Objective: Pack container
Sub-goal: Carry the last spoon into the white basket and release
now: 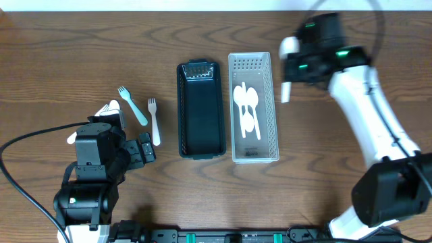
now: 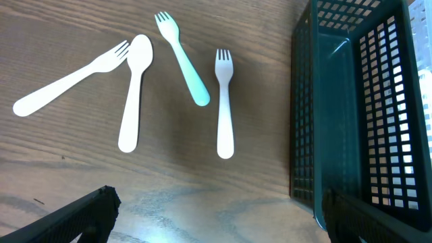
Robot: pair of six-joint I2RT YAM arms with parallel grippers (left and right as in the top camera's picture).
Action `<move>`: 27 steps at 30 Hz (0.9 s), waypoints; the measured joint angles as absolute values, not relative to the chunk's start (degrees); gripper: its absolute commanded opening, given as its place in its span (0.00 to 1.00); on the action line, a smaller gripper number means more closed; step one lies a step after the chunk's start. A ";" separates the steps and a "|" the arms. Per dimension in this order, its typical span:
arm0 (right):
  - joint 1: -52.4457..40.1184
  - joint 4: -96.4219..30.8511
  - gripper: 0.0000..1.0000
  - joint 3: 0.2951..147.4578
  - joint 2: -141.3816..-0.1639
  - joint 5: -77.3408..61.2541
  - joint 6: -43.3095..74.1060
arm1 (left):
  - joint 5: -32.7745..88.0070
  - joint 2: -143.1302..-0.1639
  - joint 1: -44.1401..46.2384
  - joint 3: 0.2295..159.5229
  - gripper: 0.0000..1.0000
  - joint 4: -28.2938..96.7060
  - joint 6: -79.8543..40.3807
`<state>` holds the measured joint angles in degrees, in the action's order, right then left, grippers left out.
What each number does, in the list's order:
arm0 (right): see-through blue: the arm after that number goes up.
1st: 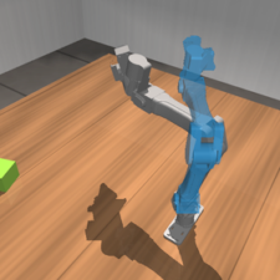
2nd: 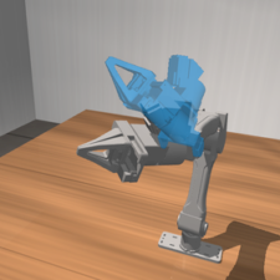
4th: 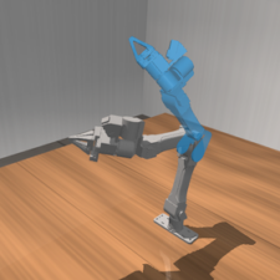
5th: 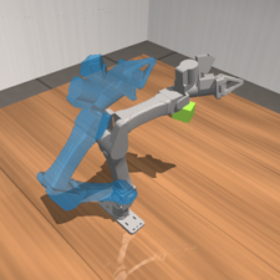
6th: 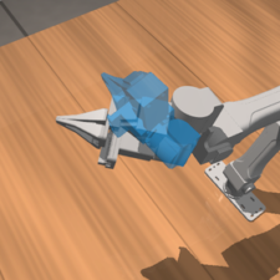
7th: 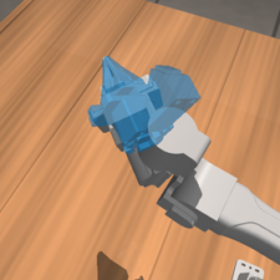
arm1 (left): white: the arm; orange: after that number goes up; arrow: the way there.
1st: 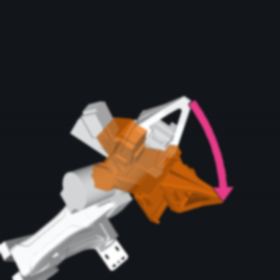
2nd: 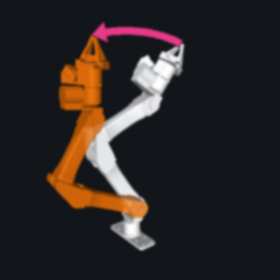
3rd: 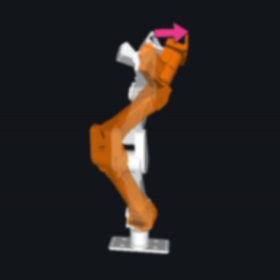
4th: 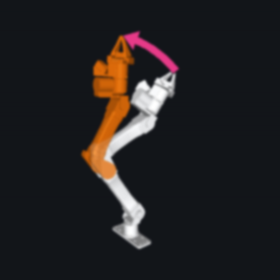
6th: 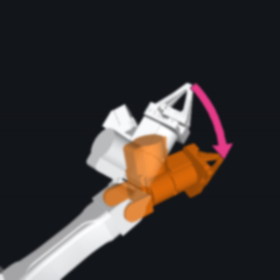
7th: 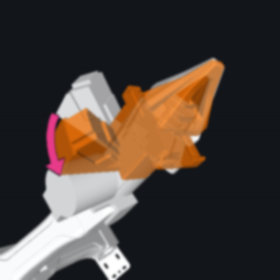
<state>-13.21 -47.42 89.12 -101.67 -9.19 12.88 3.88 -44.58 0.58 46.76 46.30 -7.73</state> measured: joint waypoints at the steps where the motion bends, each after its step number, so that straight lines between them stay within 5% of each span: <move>1: -15.86 -47.05 0.02 89.10 -101.82 -8.75 13.61 | 3.90 -44.58 0.58 46.76 0.98 46.30 -7.75; 10: -27.05 -47.20 0.07 89.10 -107.87 -4.36 19.57 | 3.90 -44.58 0.58 46.76 0.98 46.30 -7.73; 19: -28.10 -47.59 0.28 89.08 -113.58 -3.11 20.75 | 3.90 -44.58 0.58 46.76 0.98 46.30 -7.75; 27: -28.05 -46.98 0.31 89.19 -112.92 -0.82 18.63 | 3.90 -44.58 0.58 46.76 0.98 46.30 -7.73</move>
<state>-28.05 -46.98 89.19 -112.92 -0.82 18.63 3.90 -44.58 0.58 46.76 46.30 -7.73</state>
